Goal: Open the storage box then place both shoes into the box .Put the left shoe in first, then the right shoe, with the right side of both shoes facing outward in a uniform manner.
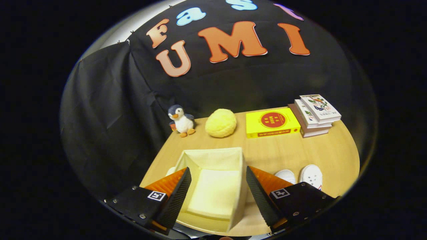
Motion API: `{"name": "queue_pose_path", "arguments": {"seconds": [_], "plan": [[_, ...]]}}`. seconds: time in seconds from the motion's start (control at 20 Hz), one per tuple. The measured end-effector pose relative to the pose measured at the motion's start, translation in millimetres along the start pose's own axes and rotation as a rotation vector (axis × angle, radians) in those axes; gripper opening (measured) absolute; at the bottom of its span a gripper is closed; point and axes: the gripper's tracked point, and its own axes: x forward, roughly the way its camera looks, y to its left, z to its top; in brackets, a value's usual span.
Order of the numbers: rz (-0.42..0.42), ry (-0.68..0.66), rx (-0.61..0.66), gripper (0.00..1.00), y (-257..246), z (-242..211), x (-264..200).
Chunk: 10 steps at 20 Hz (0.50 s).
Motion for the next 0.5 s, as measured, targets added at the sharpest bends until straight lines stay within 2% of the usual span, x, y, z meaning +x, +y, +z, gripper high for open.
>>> {"name": "queue_pose_path", "arguments": {"seconds": [0.25,0.5], "plan": [[-0.11,0.115,-0.012,0.98,-79,-44,-4],[-0.147,0.248,0.014,0.97,-130,-90,-6]]}}
